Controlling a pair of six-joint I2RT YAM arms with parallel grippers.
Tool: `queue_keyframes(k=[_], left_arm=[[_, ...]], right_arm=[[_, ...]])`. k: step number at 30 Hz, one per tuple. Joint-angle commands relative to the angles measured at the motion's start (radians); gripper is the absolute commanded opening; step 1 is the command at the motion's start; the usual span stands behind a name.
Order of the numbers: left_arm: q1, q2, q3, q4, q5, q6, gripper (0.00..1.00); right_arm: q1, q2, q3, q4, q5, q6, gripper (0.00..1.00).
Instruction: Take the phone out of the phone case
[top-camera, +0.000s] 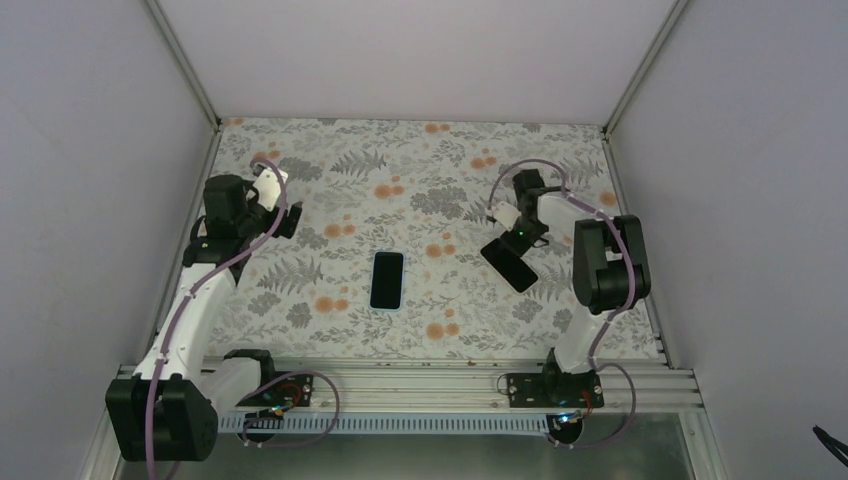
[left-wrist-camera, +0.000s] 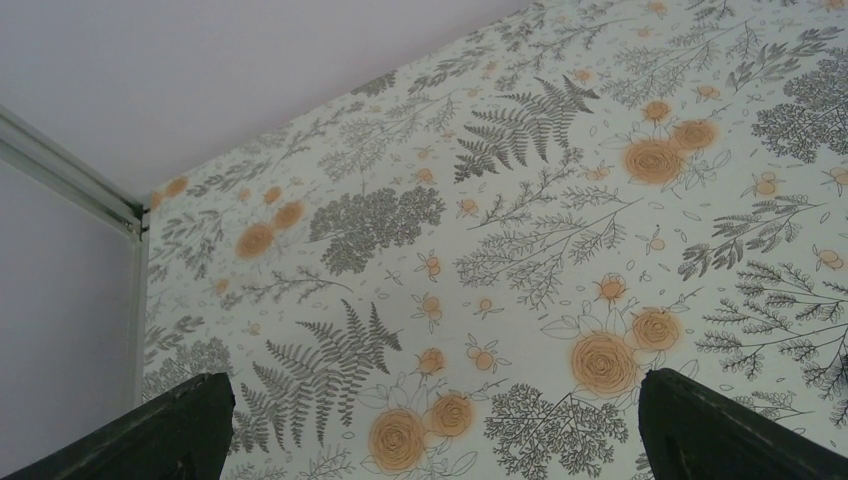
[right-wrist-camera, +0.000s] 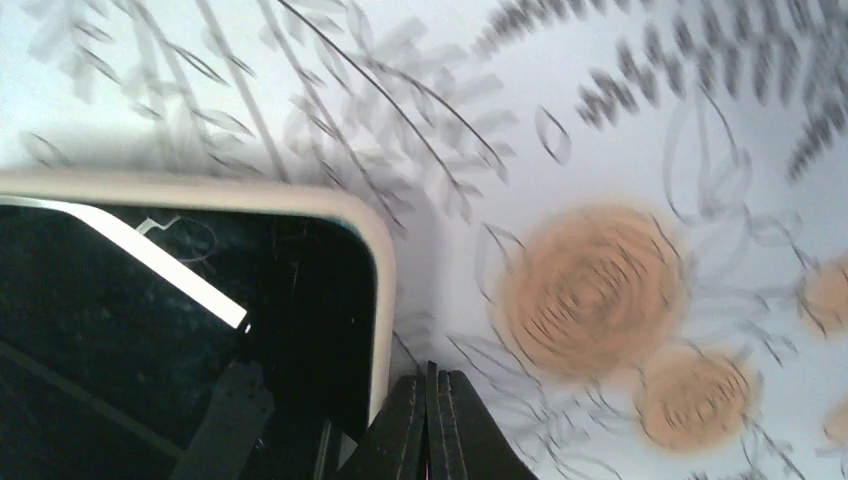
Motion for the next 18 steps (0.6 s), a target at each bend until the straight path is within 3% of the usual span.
queue_keyframes(k=[1, 5, 12, 18], left_arm=[[0.007, -0.029, 0.003, -0.015, -0.009, 0.018, 1.0], [0.008, -0.025, 0.008, -0.017, -0.001, 0.015, 1.0], [0.007, -0.029, 0.013, -0.033, -0.001, 0.02, 1.0], [0.006, -0.036, -0.024, -0.028, -0.007, 0.036, 1.0]], right_arm=[[0.097, 0.079, -0.009, -0.035, -0.119, 0.01, 0.04], [0.19, 0.11, 0.027, -0.045, -0.168, 0.01, 0.03], [0.368, 0.166, 0.051, -0.202, -0.259, -0.007, 0.04], [0.415, -0.002, -0.092, -0.234, -0.25, -0.021, 0.04]])
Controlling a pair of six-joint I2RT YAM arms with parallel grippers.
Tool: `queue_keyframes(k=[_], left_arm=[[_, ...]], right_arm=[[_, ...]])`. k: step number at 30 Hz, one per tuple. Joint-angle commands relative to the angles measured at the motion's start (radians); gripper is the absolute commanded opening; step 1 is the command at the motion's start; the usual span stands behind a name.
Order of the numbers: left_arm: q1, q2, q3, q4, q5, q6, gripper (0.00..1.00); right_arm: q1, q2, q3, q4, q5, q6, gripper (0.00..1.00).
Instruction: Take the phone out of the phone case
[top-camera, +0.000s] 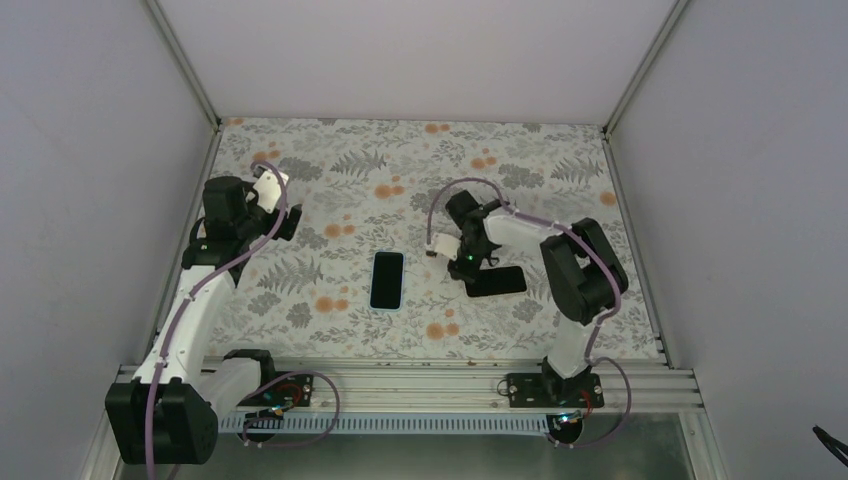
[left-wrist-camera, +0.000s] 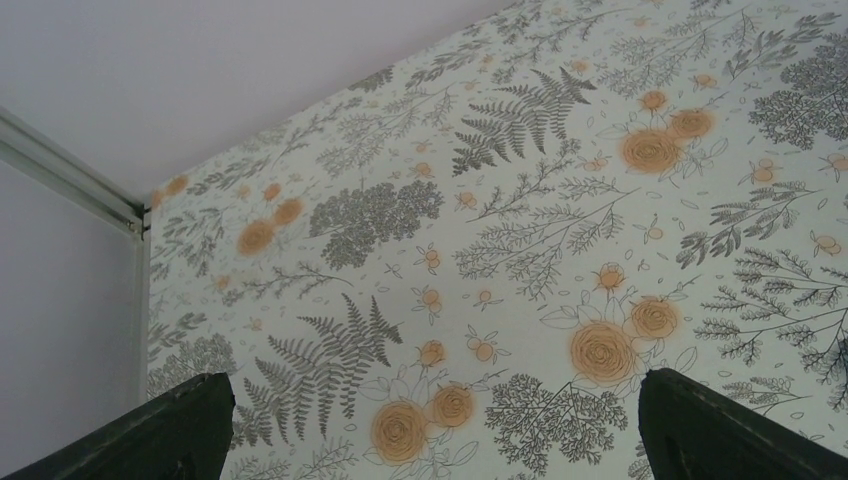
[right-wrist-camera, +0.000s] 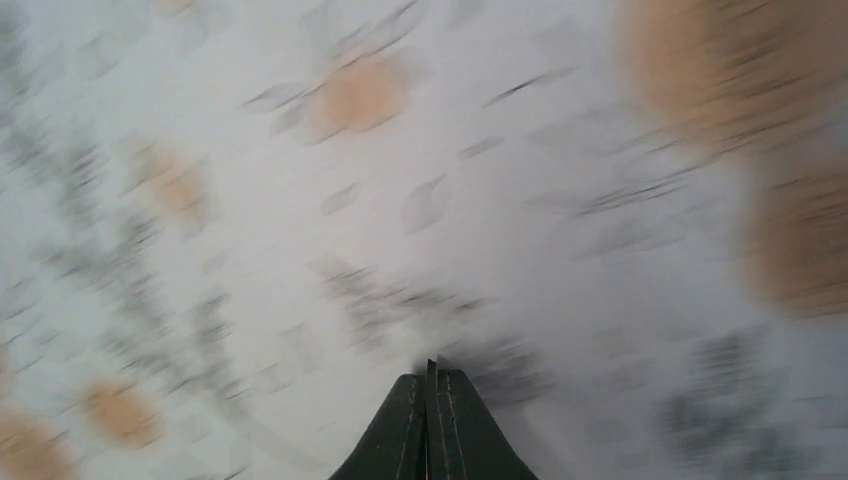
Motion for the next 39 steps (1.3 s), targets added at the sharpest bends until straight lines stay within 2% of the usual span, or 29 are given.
queue_keyframes(k=[1, 9, 13, 19, 23, 27, 33, 39], left_arm=[[0.007, -0.009, -0.027, -0.002, -0.003, 0.021, 1.0], [0.007, 0.014, -0.011, 0.013, 0.025, 0.012, 1.0], [0.008, 0.028, 0.011, 0.003, 0.043, 0.018, 1.0], [0.008, 0.035, 0.006, 0.01, 0.039, 0.022, 1.0], [0.007, 0.035, 0.004, 0.015, 0.036, 0.026, 1.0], [0.008, 0.041, 0.003, 0.021, 0.032, 0.025, 1.0], [0.007, 0.044, -0.002, 0.026, 0.038, 0.023, 1.0], [0.008, 0.046, -0.005, 0.03, 0.036, 0.028, 1.0]], right_arm=[[0.023, -0.073, -0.148, -0.163, -0.065, -0.019, 0.04], [0.022, -0.318, -0.234, -0.281, -0.084, 0.006, 0.04], [0.009, -0.404, -0.271, -0.305, -0.044, 0.038, 0.04], [-0.167, -0.51, -0.317, -0.298, 0.119, 0.082, 0.04], [-0.321, -0.523, -0.349, -0.299, 0.176, 0.023, 0.04], [-0.418, -0.507, -0.372, -0.26, 0.241, -0.007, 0.04], [-0.446, -0.382, -0.385, -0.163, 0.229, 0.011, 0.04], [-0.444, -0.248, -0.316, -0.101, 0.184, 0.028, 0.04]])
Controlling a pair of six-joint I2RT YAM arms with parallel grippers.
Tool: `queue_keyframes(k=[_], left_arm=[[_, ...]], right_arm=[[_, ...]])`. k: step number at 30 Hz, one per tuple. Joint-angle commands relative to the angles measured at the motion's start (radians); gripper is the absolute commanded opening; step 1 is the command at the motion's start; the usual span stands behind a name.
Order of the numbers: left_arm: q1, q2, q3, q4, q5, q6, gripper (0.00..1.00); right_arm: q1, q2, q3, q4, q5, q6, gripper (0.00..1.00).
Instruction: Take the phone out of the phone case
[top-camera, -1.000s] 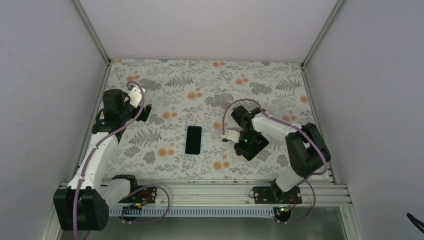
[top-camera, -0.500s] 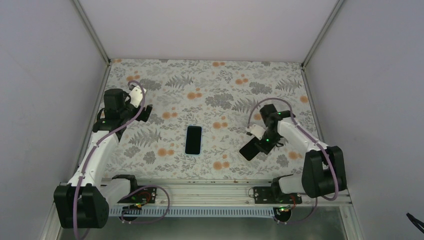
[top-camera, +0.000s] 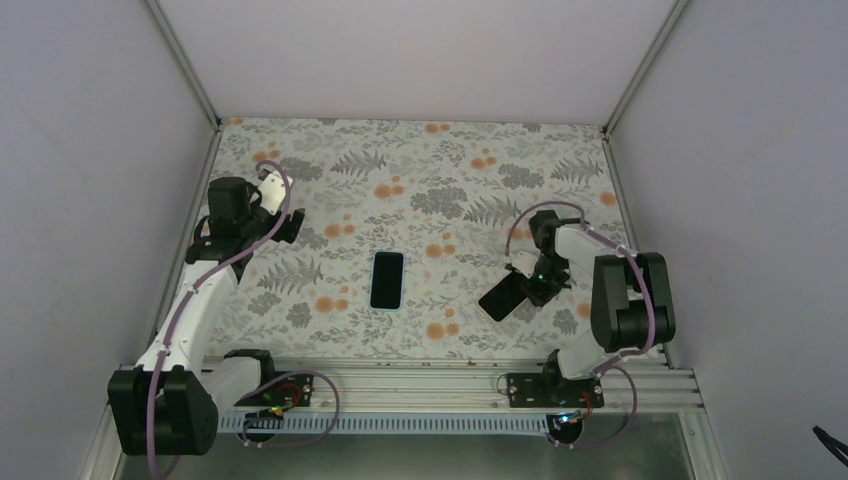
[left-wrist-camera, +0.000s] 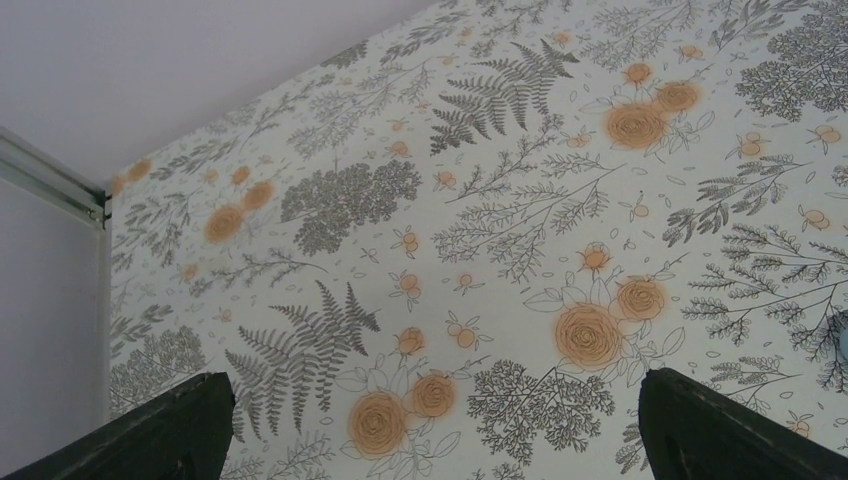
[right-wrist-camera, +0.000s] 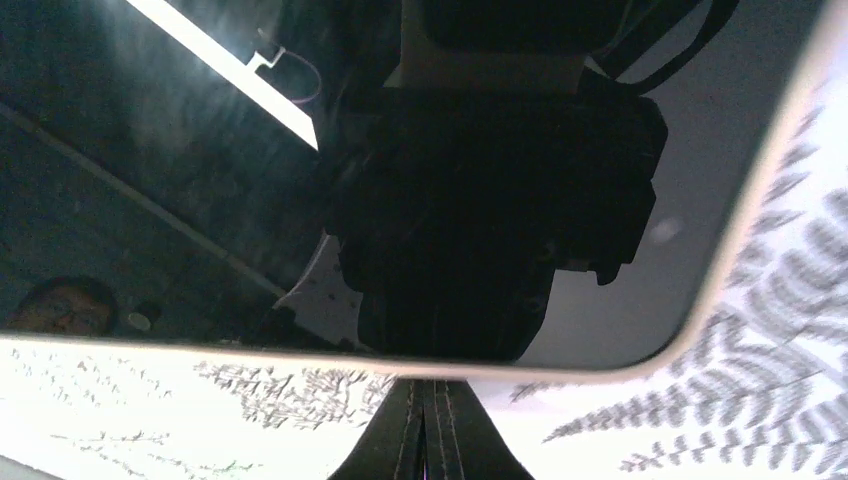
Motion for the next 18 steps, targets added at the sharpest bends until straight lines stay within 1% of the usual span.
queue_keyframes(k=[1, 5, 10, 12, 16, 18], left_arm=[[0.006, 0.005, 0.011, 0.022, 0.012, 0.013, 1.0], [0.006, 0.016, 0.021, 0.015, 0.029, 0.02, 1.0], [0.006, 0.011, 0.025, -0.006, 0.033, 0.03, 1.0], [0.006, -0.004, 0.011, -0.004, 0.022, 0.039, 1.0], [0.006, -0.016, -0.005, -0.008, 0.001, 0.05, 1.0], [0.006, -0.016, -0.006, -0.007, 0.0, 0.05, 1.0]], right_arm=[[-0.005, 0.083, 0.069, 0.09, -0.037, 0.006, 0.04], [0.036, 0.206, 0.203, 0.084, -0.074, 0.023, 0.04], [0.187, 0.368, 0.314, -0.006, -0.131, 0.016, 0.04], [0.248, 0.41, 0.38, -0.023, -0.162, 0.013, 0.04], [0.334, 0.468, 0.528, -0.056, -0.241, 0.009, 0.04], [0.371, 0.466, 0.575, -0.019, -0.249, 0.022, 0.04]])
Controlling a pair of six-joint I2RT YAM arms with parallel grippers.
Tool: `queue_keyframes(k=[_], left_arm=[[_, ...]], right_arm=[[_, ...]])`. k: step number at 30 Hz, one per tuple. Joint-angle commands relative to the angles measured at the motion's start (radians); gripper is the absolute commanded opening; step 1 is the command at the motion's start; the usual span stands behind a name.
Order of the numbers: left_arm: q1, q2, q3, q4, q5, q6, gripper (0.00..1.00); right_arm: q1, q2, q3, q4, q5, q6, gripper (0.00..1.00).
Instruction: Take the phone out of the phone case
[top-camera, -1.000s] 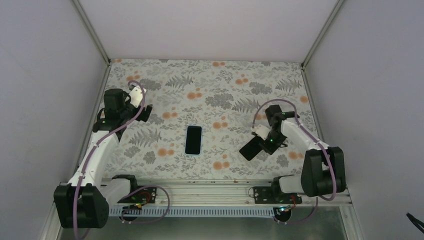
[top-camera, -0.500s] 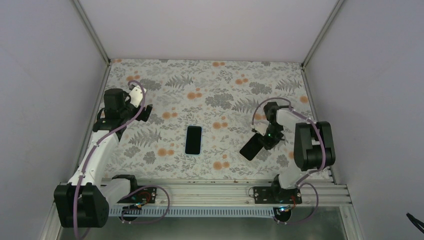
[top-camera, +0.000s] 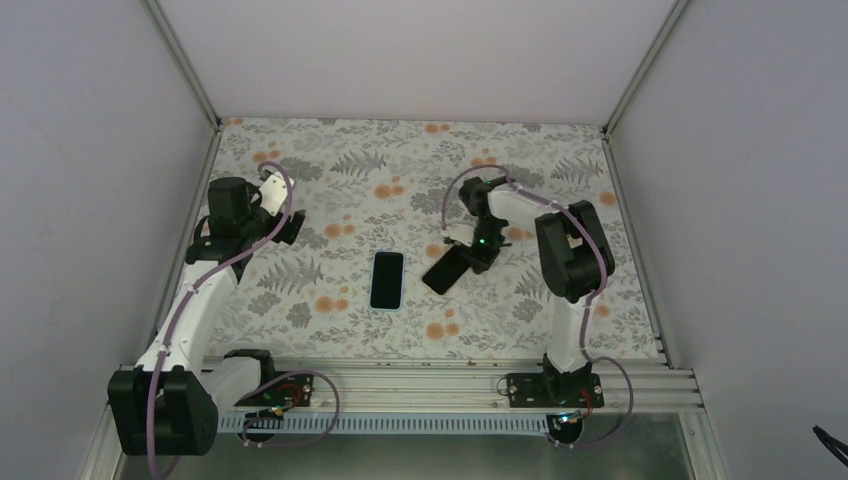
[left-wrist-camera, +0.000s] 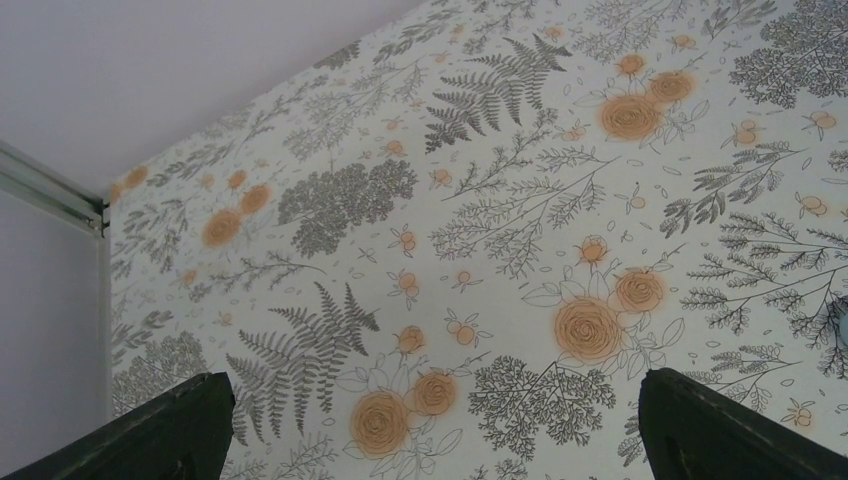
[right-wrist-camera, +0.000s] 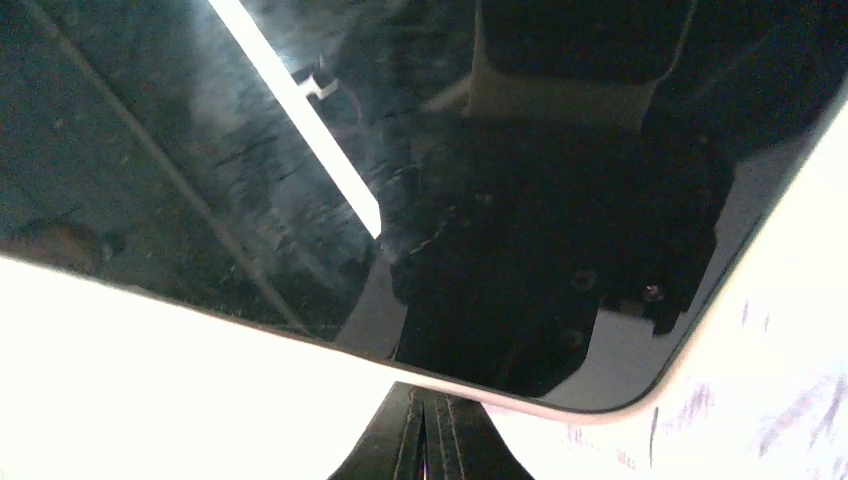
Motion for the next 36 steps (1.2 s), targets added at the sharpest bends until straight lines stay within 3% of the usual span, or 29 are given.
queue_keyframes(k=[1, 9, 19, 36], left_arm=[[0.006, -0.017, -0.004, -0.001, -0.008, 0.02, 1.0], [0.006, -0.003, 0.017, 0.003, 0.01, 0.005, 1.0], [0.006, -0.022, 0.007, 0.001, -0.004, 0.009, 1.0], [0.006, -0.048, -0.017, -0.008, -0.026, 0.031, 1.0]], right_arm=[[0.087, 0.047, 0.084, 0.137, -0.131, 0.014, 0.04], [0.091, 0.156, 0.092, 0.211, 0.188, 0.113, 0.04], [0.104, 0.272, 0.351, 0.147, 0.103, 0.098, 0.04], [0.296, 0.576, 0.839, 0.01, 0.093, 0.036, 0.04]])
